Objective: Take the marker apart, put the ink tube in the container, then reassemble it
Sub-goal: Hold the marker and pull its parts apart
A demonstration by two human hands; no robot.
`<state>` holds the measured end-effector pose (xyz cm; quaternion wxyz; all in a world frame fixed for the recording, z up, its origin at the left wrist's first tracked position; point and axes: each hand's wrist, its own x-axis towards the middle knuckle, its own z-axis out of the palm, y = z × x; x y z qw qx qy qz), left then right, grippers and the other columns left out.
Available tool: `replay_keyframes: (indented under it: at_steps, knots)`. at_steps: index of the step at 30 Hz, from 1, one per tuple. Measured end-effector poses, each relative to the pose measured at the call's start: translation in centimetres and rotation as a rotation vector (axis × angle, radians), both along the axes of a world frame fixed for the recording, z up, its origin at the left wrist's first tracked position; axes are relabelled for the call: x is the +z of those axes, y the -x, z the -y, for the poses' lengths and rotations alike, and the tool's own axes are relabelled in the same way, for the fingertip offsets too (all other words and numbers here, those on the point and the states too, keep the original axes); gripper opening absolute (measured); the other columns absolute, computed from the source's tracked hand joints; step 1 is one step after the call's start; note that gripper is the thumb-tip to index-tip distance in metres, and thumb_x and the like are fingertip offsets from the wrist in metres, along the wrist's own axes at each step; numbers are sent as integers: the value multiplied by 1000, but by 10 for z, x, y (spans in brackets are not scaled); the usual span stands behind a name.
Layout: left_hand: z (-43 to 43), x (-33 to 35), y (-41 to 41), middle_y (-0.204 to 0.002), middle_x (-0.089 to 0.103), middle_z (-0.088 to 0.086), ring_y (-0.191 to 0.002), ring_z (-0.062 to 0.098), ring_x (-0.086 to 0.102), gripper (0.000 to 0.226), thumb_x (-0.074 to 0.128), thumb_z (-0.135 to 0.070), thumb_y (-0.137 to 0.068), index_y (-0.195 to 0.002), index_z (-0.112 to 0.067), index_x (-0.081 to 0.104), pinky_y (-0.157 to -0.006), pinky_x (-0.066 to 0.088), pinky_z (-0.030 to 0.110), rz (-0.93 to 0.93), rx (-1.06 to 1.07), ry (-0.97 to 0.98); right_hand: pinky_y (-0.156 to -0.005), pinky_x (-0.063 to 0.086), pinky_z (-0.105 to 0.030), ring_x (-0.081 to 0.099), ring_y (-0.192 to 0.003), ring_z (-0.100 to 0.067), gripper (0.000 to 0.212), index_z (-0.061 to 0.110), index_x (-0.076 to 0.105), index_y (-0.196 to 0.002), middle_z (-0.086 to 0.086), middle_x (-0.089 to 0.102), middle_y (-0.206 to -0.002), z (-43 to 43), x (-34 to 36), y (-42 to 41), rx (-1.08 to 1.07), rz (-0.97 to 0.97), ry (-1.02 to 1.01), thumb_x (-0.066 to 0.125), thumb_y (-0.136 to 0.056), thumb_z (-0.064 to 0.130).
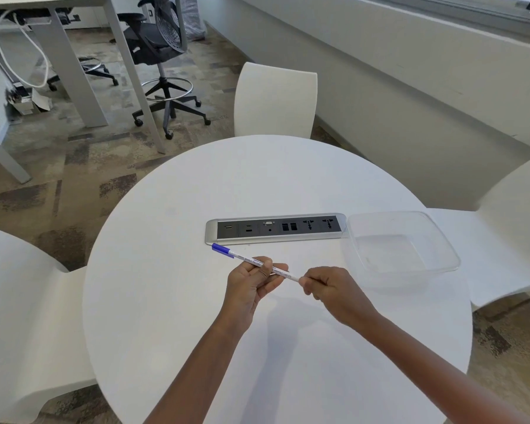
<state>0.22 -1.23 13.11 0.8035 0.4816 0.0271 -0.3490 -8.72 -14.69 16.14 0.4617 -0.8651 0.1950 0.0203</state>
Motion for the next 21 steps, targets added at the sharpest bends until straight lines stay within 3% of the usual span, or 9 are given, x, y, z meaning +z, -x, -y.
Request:
replay_keyframes:
  at_steps: [2,5,6,8,10,14,16,19,21]
  knots:
    - [0,1,0,-68,75,10,-66,17,72,9,51,-3,-89,-81,-4,56,-56,56,17,2,-9,-3,-44,29,-17,36,-39,-6,41,16,52,-50,9,42,-39,4,3,-3,-57,-82,-300,51,-91,14]
    - [0,1,-1,-68,75,10,-66,17,72,9,51,-3,-89,-81,-4,56,-56,56,18,0,-14,-5,-38,29,-13,36,-37,-5,37,13,52,-58,9,41,-41,10,3,-5,-133,-297,-825,44,-93,18]
    - [0,0,-1,-68,75,10,-66,17,72,9,51,-3,-89,-81,-4,56,-56,56,18,2,-13,-5,-37,30,-13,36,-38,-5,36,13,52,-59,8,41,-42,11,4,-4,-148,-331,-944,42,-94,19]
    - [0,-1,-1,-69,75,10,-67,17,72,9,52,-3,-89,-81,-4,56,-57,57,18,5,-7,-8,-37,32,-13,40,-39,-6,37,13,54,-61,7,44,-43,10,2,-3,-161,-327,-972,42,-94,23]
    - [0,-2,-2,-69,75,10,-69,18,72,9,51,-3,-89,-81,-4,57,-57,57,18,-5,14,-4,-40,36,-15,45,-42,-8,38,14,57,-62,5,49,-47,5,-1,-2,-151,-230,-720,43,-95,26]
    - [0,-4,-3,-70,75,11,-71,19,73,10,51,-4,-90,-83,-3,57,-57,57,18,-41,68,7,-57,39,-24,49,-62,-13,11,20,55,-79,3,52,-66,-7,-7,2,-24,88,114,56,-88,25]
    - [0,-4,-3,-70,76,11,-71,20,73,9,51,-4,-90,-84,-3,57,-56,57,19,-41,72,-4,-58,43,-30,52,-69,-18,8,12,57,-83,1,55,-71,-11,-8,5,67,194,444,61,-85,18]
    - [1,-4,-2,-70,76,11,-70,20,73,9,51,-4,-90,-84,-3,58,-56,57,18,-44,64,-12,-44,42,-29,55,-59,-27,11,4,60,-71,-9,59,-64,-11,-8,7,140,277,670,70,-76,6]
    - [1,-3,0,-70,76,11,-69,20,73,10,50,-4,-90,-84,-2,57,-56,57,18,-55,62,-7,-45,40,-29,54,-58,-27,8,1,63,-71,-11,58,-63,-11,-6,5,146,301,659,68,-77,4]
